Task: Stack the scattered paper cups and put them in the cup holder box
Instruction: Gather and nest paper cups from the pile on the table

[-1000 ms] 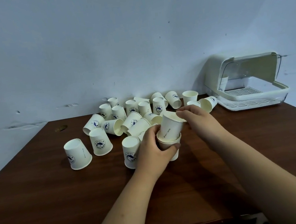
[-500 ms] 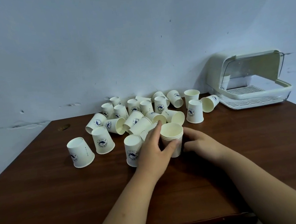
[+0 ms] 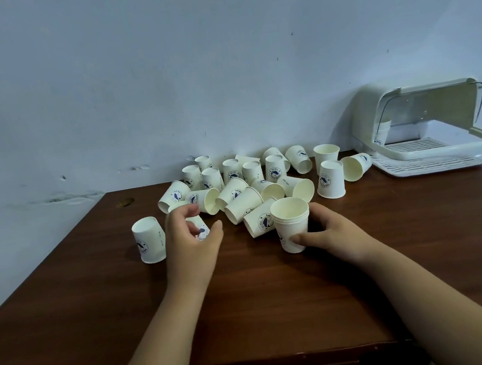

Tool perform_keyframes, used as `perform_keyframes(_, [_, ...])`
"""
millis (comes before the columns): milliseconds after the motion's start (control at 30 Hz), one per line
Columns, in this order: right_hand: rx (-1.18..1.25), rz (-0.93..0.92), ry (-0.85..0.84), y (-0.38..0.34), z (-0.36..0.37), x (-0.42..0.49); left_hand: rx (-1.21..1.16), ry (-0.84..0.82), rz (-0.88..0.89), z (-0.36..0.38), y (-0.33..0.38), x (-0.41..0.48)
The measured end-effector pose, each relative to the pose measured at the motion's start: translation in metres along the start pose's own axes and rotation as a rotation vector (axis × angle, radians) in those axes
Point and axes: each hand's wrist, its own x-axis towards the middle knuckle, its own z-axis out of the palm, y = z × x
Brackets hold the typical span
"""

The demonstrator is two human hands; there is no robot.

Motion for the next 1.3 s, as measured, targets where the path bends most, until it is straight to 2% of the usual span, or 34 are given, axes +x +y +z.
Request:
perform_keyframes(200, [0.033, -0.005, -0.003, 0.001, 0.002, 0.002, 0.096, 0.104, -0.051, -0.018, -0.020, 0.006])
perform_keyframes(300, [0.027, -0.018, -0.006, 0.000, 0.003, 0.002, 0.167, 0.150, -0.141, -0.020, -0.022, 0.013])
perform_keyframes(433, [0.021, -0.034, -0.016, 0.001, 0.003, 0.003, 0.266, 0.040, -0.247, -0.017, -0.033, 0.023])
perform_keyframes(533, [0.015, -0.040, -0.024, 0.001, 0.002, 0.004, 0.328, -0.037, -0.249, -0.016, -0.041, 0.022])
perform_keyframes(667, [-0.004, -0.058, -0.020, 0.003, 0.002, 0.004, 0.304, -0.047, -0.074, -0.015, -0.025, 0.015])
perform_keyframes(800, [0.006, -0.074, -0.018, 0.005, 0.001, 0.004, 0.161, -0.234, 0.076, -0.003, 0.010, 0.016])
perform_keyframes(1133, [0.021, -0.109, -0.040, 0.010, -0.003, 0.004, 0.348, -0.638, 0.536, 0.036, 0.053, 0.028])
perform_keyframes(1200, [0.009, -0.104, -0.020, 0.011, -0.003, 0.004, 0.261, -0.698, 0.477, 0.038, 0.053, 0.024])
perform_keyframes(1300, [0.020, -0.097, 0.009, 0.013, -0.003, 0.006, -0.038, -0.672, 0.214, 0.042, 0.053, 0.014])
